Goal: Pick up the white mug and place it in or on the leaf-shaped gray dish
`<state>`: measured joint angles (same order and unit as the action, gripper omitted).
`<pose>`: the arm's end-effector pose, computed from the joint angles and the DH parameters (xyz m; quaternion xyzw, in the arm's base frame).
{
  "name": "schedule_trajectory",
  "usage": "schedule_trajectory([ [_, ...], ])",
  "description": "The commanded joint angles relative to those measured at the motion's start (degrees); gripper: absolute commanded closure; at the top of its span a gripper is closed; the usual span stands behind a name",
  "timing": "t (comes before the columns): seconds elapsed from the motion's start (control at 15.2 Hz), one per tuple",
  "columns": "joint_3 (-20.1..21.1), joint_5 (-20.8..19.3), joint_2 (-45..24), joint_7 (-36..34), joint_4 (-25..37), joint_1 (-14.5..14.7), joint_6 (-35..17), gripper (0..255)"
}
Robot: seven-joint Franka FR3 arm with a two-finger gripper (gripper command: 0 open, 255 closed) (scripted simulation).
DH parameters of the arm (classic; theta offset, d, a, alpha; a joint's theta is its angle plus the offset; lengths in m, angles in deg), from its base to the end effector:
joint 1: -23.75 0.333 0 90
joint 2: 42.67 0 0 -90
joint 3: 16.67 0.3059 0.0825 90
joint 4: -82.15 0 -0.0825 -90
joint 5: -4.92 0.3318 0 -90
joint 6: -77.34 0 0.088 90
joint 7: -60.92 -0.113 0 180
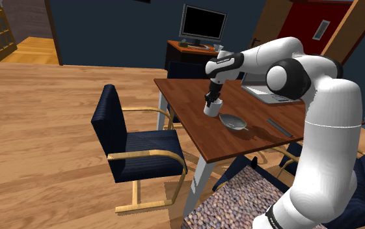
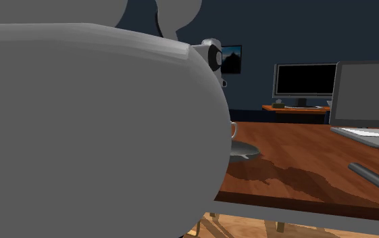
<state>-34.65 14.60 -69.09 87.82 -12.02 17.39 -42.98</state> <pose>0.5824 -0.2267 0.3703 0.9999 -0.0036 0.0112 0.0003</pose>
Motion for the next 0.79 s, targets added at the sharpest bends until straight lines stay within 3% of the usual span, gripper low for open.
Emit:
schedule_trajectory([
  [0.0, -0.1, -0.2, 0.5, -0.1, 0.5, 0.1, 1.0, 255],
  [0.73, -0.6, -1.3, 3.1, -0.9, 5.4, 0.2, 8.2, 255],
])
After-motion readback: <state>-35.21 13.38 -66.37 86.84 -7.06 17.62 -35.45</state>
